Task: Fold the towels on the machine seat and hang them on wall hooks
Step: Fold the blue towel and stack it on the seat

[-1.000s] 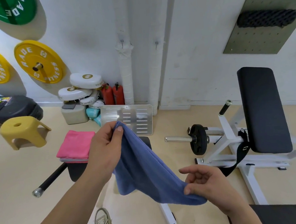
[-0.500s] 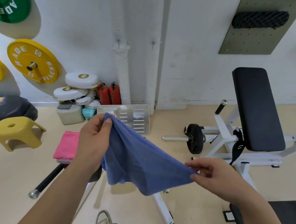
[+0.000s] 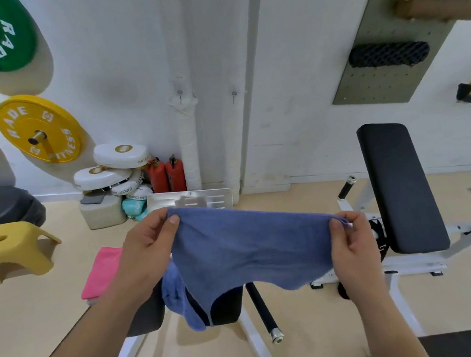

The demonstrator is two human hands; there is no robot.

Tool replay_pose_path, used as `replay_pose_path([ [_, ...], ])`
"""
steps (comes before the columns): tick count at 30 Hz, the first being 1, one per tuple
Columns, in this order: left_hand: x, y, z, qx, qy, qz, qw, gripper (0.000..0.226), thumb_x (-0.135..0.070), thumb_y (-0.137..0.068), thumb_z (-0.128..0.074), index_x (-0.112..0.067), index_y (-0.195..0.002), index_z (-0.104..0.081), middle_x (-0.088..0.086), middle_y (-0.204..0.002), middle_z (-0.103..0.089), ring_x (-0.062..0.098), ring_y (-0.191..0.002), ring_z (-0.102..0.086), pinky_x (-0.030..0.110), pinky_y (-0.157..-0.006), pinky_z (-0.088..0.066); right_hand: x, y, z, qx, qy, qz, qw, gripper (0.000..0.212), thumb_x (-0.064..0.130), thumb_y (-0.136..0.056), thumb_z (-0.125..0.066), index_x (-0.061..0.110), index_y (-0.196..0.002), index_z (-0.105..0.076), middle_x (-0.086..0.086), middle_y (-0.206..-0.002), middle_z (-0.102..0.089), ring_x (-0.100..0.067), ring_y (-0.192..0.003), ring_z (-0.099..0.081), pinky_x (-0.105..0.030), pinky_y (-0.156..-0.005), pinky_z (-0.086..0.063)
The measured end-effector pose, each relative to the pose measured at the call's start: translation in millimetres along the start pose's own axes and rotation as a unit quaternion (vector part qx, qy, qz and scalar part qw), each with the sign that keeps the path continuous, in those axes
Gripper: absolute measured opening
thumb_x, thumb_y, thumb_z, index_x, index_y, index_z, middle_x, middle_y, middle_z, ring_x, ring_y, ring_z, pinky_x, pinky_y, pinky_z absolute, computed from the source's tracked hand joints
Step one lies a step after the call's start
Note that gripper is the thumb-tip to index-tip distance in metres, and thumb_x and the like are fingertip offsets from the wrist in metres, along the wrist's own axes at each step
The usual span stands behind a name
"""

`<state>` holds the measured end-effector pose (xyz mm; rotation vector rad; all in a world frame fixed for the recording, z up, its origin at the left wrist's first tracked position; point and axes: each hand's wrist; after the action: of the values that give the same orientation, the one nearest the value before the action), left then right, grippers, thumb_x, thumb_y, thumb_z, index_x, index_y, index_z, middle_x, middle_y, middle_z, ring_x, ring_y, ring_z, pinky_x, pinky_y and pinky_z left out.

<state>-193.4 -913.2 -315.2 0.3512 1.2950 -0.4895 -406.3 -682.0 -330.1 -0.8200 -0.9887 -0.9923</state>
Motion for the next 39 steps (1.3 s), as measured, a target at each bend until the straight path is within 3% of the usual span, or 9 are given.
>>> replay_pose_path([
  [6, 22.1, -45.6, 33.0, -0.015, -0.012, 0.048, 0.999, 0.027, -0.023, -0.105, -0.053, -0.042, -0.093, -0.068, -0.038, -0.083, -0.07, -0.018, -0.085, -0.062, 0.016, -0.075, -0.044, 20.7, -16.1, -61.4, 0.005, -0.003, -0.053, 0.999, 0.01, 0.034, -0.104, -0.054, 0.024, -0.099, -0.055, 0.005, -0.088, -0.069, -0.009, -0.08, -0.064, -0.028, -0.065, -0.046],
  [11, 49.2, -93.3, 66.9, -0.013, -0.025, 0.124, 0.992, 0.022, -0.025, -0.103, -0.056, -0.023, -0.091, -0.075, -0.003, -0.092, -0.075, 0.017, -0.089, -0.064, 0.032, -0.075, -0.048, 22.2, -30.7, -125.8, 0.046, -0.037, -0.147, 0.987, 0.034, 0.047, -0.097, -0.061, 0.013, -0.093, -0.062, 0.002, -0.077, -0.065, -0.022, -0.074, -0.057, -0.036, -0.064, -0.046],
  [16, 60.7, -128.4, 74.0, 0.023, -0.044, 0.133, 0.99, 0.023, -0.029, -0.1, -0.058, -0.017, -0.088, -0.073, 0.01, -0.087, -0.074, 0.027, -0.08, -0.067, 0.047, -0.075, -0.056, 50.8, -22.6, -184.8, 0.036, -0.083, -0.185, 0.979, 0.017, 0.026, -0.099, -0.065, 0.011, -0.094, -0.06, -0.012, -0.081, -0.066, -0.019, -0.066, -0.056, -0.032, -0.049, -0.05],
  [20, 42.0, -125.1, 56.5, 0.076, -0.043, 0.062, 0.994, 0.02, -0.024, -0.098, -0.063, -0.038, -0.088, -0.073, -0.02, -0.086, -0.074, -0.002, -0.084, -0.069, 0.018, -0.075, -0.053, 78.6, -1.1, -223.1, 0.078, -0.086, -0.176, 0.978, 0.013, 0.019, -0.096, -0.07, 0.009, -0.091, -0.064, -0.012, -0.075, -0.071, -0.023, -0.063, -0.065, -0.051, -0.057, -0.061],
  [24, 37.8, -113.3, 37.4, 0.124, -0.011, 0.037, 0.992, 0.024, -0.021, -0.1, -0.062, -0.04, -0.103, -0.076, -0.025, -0.086, -0.075, -0.008, -0.085, -0.069, 0.008, -0.074, -0.049, 97.7, 12.2, -255.5, 0.108, -0.064, -0.135, 0.983, 0.009, 0.013, -0.092, -0.074, 0.012, -0.085, -0.069, -0.009, -0.067, -0.073, -0.021, -0.061, -0.069, -0.05, -0.068, -0.062],
  [29, 41.5, -115.6, 35.5, 0.106, 0.017, 0.031, 0.994, 0.028, -0.021, -0.102, -0.06, -0.032, -0.124, -0.073, -0.019, -0.107, -0.077, -0.01, -0.101, -0.068, 0.012, -0.09, -0.053, 109.6, 4.8, -262.3, 0.14, -0.059, -0.087, 0.985, 0.008, 0.008, -0.091, -0.074, 0.01, -0.083, -0.074, -0.011, -0.071, -0.075, -0.026, -0.069, -0.074, -0.051, -0.076, -0.063],
  [34, 32.1, -114.0, 33.2, 0.103, 0.023, -0.003, 0.994, 0.024, -0.02, -0.102, -0.058, -0.029, -0.114, -0.076, -0.017, -0.088, -0.077, -0.005, -0.083, -0.069, 0.017, -0.076, -0.052, 110.5, -2.8, -258.3, 0.145, -0.051, -0.008, 0.988, 0.016, 0.01, -0.092, -0.075, 0.018, -0.077, -0.075, -0.011, -0.073, -0.074, -0.037, -0.074, -0.072, -0.061, -0.075, -0.059],
  [36, 29.9, -111.9, 32.0, 0.098, 0.038, -0.002, 0.994, 0.019, -0.021, -0.101, -0.059, -0.026, -0.11, -0.076, -0.011, -0.08, -0.075, -0.001, -0.075, -0.066, 0.023, -0.071, -0.054, 111.2, -6.6, -256.1, 0.172, -0.045, -0.009, 0.984, 0.019, 0.011, -0.093, -0.073, 0.019, -0.075, -0.076, -0.01, -0.074, -0.074, -0.035, -0.077, -0.072, -0.059, -0.077, -0.058],
  [39, 28.2, -112.1, 33.8, 0.096, 0.041, -0.013, 0.994, 0.016, -0.02, -0.098, -0.065, -0.027, -0.107, -0.076, -0.007, -0.089, -0.078, 0.007, -0.089, -0.073, 0.027, -0.077, -0.059, 115.9, -14.1, -247.9, 0.228, -0.018, -0.006, 0.973, 0.025, 0.007, -0.095, -0.067, 0.018, -0.075, -0.077, -0.006, -0.076, -0.074, -0.026, -0.08, -0.071, -0.045, -0.077, -0.058],
])
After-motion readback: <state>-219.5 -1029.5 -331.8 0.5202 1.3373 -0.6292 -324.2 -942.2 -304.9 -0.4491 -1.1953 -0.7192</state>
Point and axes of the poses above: each hand's wrist, its own y-axis away from the middle knuckle, its own z-axis out of the back of the hand, x = y × z
